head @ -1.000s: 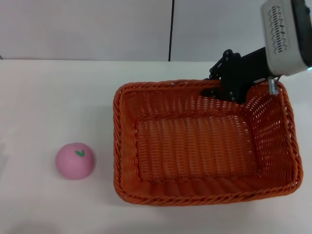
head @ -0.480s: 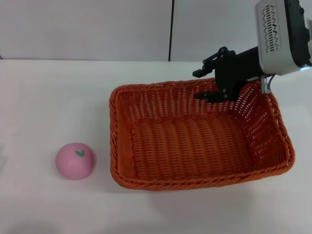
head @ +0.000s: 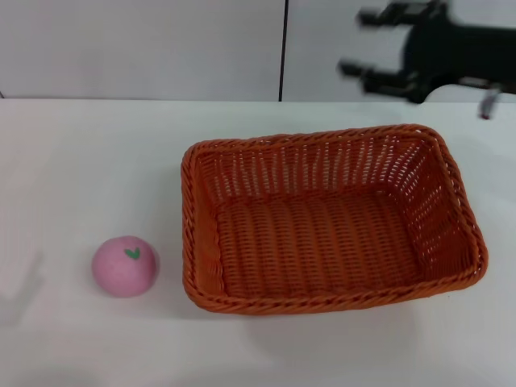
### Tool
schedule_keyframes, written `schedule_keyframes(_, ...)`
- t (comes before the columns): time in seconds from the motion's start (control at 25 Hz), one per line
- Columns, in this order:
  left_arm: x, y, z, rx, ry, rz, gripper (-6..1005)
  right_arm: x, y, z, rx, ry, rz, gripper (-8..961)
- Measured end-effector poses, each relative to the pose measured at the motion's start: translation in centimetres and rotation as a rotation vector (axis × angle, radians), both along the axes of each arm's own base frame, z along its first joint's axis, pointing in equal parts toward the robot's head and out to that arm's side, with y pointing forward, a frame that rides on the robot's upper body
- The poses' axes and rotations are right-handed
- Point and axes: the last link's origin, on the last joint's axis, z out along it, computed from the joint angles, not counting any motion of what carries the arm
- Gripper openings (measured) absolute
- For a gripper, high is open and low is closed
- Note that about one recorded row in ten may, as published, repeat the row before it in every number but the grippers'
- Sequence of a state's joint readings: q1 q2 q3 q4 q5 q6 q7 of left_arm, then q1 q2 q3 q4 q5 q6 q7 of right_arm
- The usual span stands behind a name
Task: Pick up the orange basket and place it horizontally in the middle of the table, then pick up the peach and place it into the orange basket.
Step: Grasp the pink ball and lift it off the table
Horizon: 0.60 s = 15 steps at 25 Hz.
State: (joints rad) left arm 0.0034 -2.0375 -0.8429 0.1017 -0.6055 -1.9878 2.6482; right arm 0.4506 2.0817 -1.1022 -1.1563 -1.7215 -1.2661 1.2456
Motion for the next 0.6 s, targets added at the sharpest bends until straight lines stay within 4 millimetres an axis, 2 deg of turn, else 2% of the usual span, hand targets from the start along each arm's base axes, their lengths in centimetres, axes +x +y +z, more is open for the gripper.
schedule_keyframes(0.04, -0.1, 0.0, 0.1, -0.123, 0.014, -0.046, 744, 1.1, -1.6, 1.7, 0.088, 0.182, 0.016, 631)
schedule_keyframes(0.08, -0.1, 0.0, 0.1, -0.123, 0.014, -0.046, 744, 1.1, -1.6, 1.7, 0.088, 0.182, 0.016, 632)
schedule_keyframes(0.12, -0.1, 0.2, 0.1, -0.210, 0.012, -0.073, 743, 2.0, -2.8, 2.6, 0.143, 0.288, 0.021, 632)
schedule_keyframes(0.2, 0.0, 0.4, 0.0, -0.253, 0.018, -0.085, 742, 3.3, -4.8, 4.2, 0.231, 0.465, 0.044, 633)
schedule_keyframes(0.24, 0.0, 0.8, -0.2, -0.328, 0.034, -0.105, 741, 5.1, -7.2, 5.4, 0.313, 0.629, 0.056, 633)
schedule_keyframes(0.28, 0.0, 0.8, -0.2, -0.328, 0.034, -0.105, 741, 5.1, -7.2, 5.4, 0.313, 0.629, 0.056, 632)
schedule_keyframes(0.4, -0.1, 1.7, -1.1, -0.402, 0.071, -0.091, 739, 7.7, -10.4, 6.9, 0.409, 0.856, 0.062, 632)
schedule_keyframes(0.44, -0.1, 1.9, -1.2, -0.414, 0.078, -0.089, 739, 9.3, -12.1, 7.6, 0.465, 0.965, 0.062, 633)
schedule_keyframes(0.48, -0.1, 1.9, -1.2, -0.414, 0.078, -0.089, 738, 9.3, -12.1, 7.6, 0.465, 0.965, 0.062, 633)
schedule_keyframes(0.6, -0.4, 3.3, -2.7, -0.485, 0.114, -0.067, 736, 11.5, -14.0, 7.8, 0.553, 1.079, 0.022, 633)
